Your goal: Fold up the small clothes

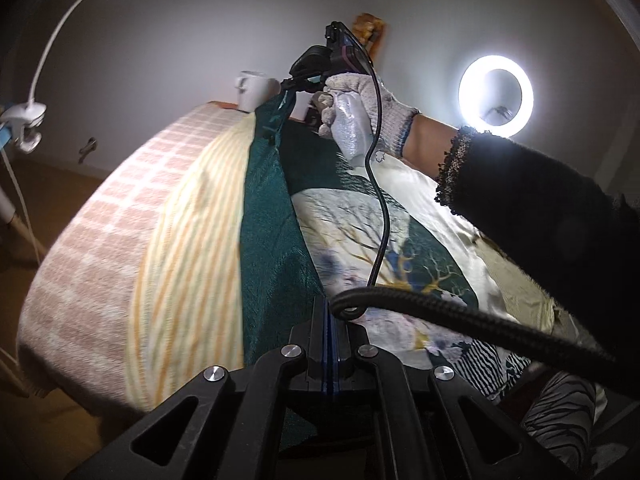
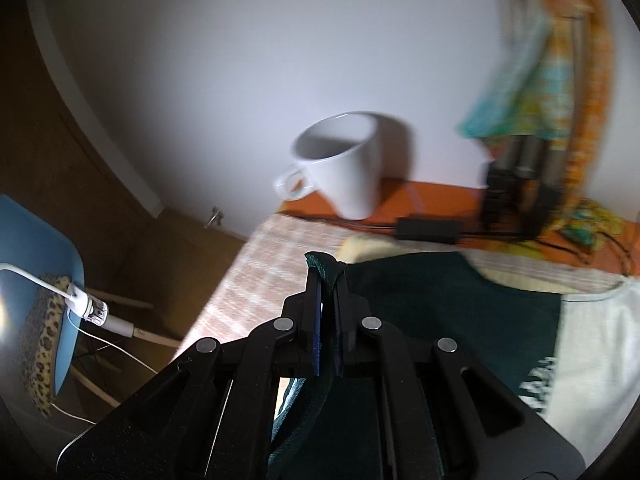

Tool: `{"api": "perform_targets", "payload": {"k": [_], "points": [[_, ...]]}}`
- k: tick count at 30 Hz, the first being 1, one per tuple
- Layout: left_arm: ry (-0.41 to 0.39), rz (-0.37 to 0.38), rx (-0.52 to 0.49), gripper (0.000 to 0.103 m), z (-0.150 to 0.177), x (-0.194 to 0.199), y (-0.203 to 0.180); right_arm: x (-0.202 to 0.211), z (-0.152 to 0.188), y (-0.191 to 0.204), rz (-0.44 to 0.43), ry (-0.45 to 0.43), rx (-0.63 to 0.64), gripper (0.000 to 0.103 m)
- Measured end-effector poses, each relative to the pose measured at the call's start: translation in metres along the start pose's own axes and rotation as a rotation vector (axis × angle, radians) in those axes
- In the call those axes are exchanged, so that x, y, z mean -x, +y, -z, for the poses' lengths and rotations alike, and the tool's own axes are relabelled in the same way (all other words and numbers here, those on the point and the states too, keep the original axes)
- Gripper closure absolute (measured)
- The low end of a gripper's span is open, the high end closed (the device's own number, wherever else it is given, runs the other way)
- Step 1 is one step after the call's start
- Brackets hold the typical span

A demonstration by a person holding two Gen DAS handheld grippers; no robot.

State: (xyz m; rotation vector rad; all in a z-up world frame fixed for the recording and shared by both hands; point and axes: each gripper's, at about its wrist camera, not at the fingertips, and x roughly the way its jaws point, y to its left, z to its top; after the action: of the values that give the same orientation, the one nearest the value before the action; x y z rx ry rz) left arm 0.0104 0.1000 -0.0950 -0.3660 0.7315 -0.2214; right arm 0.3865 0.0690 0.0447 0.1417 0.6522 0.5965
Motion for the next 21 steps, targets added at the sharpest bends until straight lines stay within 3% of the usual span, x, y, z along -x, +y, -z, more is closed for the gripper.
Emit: {"api": "perform_targets", "payload": {"k": [7, 21], "points": [[0.06, 0.017, -0.092, 0.103, 0.008, -0.022, -0.036, 0.034, 0.013, -0.058, 0.066, -0.029, -0.051, 0.097], [0.136, 0.07, -0.181, 0.103, 0.014, -0.052, -0.085, 0.039, 0.038, -0.13, 0.171, 0.006, -0.096, 0.097]]}}
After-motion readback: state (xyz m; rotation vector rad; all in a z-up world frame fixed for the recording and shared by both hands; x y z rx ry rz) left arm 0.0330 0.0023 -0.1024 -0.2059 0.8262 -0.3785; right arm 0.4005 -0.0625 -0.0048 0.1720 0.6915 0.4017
